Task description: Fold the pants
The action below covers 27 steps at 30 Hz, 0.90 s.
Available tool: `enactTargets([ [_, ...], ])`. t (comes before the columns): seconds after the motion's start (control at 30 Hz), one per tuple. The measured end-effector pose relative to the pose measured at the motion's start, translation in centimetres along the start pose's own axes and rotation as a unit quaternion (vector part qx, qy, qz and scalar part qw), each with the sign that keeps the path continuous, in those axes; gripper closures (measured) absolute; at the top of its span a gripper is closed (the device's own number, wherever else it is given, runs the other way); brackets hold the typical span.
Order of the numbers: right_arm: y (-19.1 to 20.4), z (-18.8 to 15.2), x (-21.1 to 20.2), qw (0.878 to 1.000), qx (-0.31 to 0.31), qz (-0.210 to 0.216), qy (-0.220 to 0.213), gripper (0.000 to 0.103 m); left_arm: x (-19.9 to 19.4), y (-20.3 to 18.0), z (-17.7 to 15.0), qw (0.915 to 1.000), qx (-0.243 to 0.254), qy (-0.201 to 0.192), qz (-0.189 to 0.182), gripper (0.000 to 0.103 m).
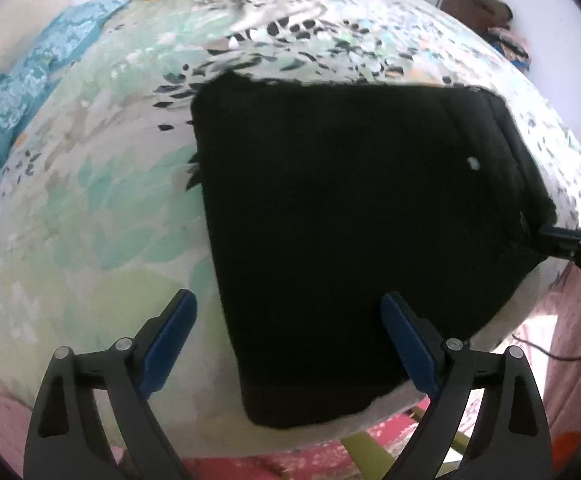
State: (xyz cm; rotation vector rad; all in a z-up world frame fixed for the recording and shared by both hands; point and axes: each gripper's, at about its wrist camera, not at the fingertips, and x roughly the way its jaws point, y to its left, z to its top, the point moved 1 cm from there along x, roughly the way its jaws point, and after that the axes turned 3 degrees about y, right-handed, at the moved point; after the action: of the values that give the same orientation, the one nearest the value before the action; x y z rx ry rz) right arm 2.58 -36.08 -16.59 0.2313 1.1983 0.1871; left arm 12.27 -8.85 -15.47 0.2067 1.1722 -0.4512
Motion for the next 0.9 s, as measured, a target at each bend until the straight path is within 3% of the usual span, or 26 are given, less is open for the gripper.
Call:
enactTargets([
  [0.03, 0.3, 0.0, -0.7, 1.0, -0.006, -0.01, -0.012, 0.092, -0.6, 0.2, 0.1, 1.0, -0.002, -0.007, 0.006, 0.009],
  [0.1, 0.8, 0.1, -1.8, 0.999, -0.018, -0.029, -0.034, 0.066, -1.4, 0.6, 0.4, 0.9991, -0.006, -0.022, 0.035, 0.009],
  [0.13, 1.0, 0.2, -2.2, 0.998, -0.019, -0.041, -0.05, 0.027, -1.7, 0.8, 0.7, 0.9982, -0.011, -0.027, 0.052, 0.008],
  [0.17, 0.9, 0.3, -2.7, 0.997, -0.017, -0.044, -0.062, 0.006, -1.8, 0.9, 0.9, 0.9974, -0.015, -0.029, 0.065, 0.008],
  [0.23, 0.8, 0.6, -3.6, 0.995, -0.01, -0.039, -0.093, 0.005, -1.8, 1.4, 1.1, 0.9962, -0.025, -0.027, 0.079, 0.008],
  [0.57, 0.2, 0.9, -2.6, 0.996, 0.006, -0.037, -0.085, 0.005, -1.7, 2.7, 1.3, 0.9926, -0.032, -0.025, 0.115, 0.008],
  [0.77, -0.4, 0.9, -2.5, 0.995, 0.017, -0.033, -0.088, 0.005, -1.5, 3.4, 1.3, 0.9922, -0.039, -0.021, 0.117, 0.008],
  [0.83, -1.4, 1.2, -2.5, 0.995, 0.026, -0.024, -0.092, 0.005, -1.1, 4.1, 1.5, 0.9938, -0.042, -0.019, 0.101, 0.007],
  [0.87, -2.2, 1.4, -2.4, 0.995, 0.035, -0.019, -0.094, 0.005, -0.9, 4.6, 1.6, 0.9955, -0.049, -0.019, 0.079, 0.006],
  [0.9, -3.5, 1.9, -2.0, 0.995, 0.052, -0.004, -0.091, 0.005, -0.4, 5.8, 1.9, 0.9971, -0.068, -0.013, 0.031, 0.006],
])
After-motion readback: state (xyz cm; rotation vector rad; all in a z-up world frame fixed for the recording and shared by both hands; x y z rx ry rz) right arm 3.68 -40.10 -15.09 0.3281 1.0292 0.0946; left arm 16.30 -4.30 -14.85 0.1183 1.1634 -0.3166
